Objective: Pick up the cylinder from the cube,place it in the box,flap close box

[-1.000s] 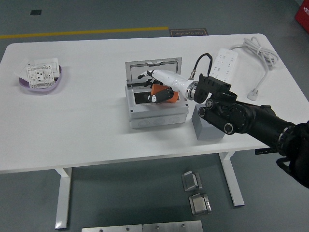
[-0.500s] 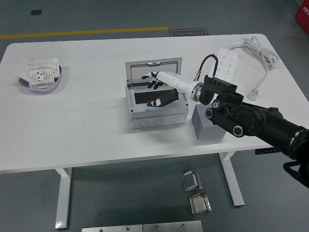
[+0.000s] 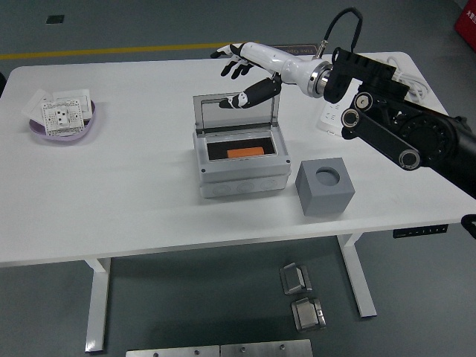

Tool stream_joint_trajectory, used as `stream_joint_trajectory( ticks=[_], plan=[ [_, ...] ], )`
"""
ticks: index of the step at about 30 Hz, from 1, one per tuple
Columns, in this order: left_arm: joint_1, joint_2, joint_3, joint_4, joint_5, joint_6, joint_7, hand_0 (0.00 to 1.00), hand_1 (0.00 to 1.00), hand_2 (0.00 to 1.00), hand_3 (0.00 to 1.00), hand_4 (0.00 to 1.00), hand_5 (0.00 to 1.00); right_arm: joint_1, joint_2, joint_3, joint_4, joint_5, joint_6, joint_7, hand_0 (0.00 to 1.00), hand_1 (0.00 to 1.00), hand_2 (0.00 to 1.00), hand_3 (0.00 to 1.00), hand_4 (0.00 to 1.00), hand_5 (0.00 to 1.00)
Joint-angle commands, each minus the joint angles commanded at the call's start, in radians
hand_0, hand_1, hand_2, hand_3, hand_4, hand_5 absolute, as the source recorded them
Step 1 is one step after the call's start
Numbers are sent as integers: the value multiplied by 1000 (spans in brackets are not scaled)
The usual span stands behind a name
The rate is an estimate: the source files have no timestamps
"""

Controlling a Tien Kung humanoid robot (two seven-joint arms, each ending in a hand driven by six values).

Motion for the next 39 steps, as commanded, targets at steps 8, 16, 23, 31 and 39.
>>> stream_joint_trajectory(
  ticks=[8, 16, 23, 31, 39],
  plan=[
    [-17, 14, 10, -4, -9, 2, -1, 727, 716, 633, 665, 530, 201, 86, 135, -138, -208, 142, -51, 94, 692, 650, 715, 868, 818, 341],
    [-29, 22, 22, -7, -9, 3, -2, 727, 716, 632, 664, 528, 200, 96, 217, -305, -406, 301, -75, 154, 700, 649, 711, 857, 817, 341],
    [-37, 27, 16, -9, -3, 6, -5, 726, 716, 630, 663, 526, 199, 89, 220, -376, -488, 380, -79, 174, 709, 643, 706, 848, 810, 364],
    [-43, 29, 6, -10, 7, 8, -8, 726, 716, 629, 661, 525, 199, 75, 211, -418, -481, 406, -88, 182, 712, 639, 701, 849, 810, 367],
    [-40, 23, -13, -10, 17, 8, -10, 726, 716, 629, 660, 525, 198, 47, 170, -381, -393, 319, -93, 177, 709, 635, 703, 847, 809, 369]
  ],
)
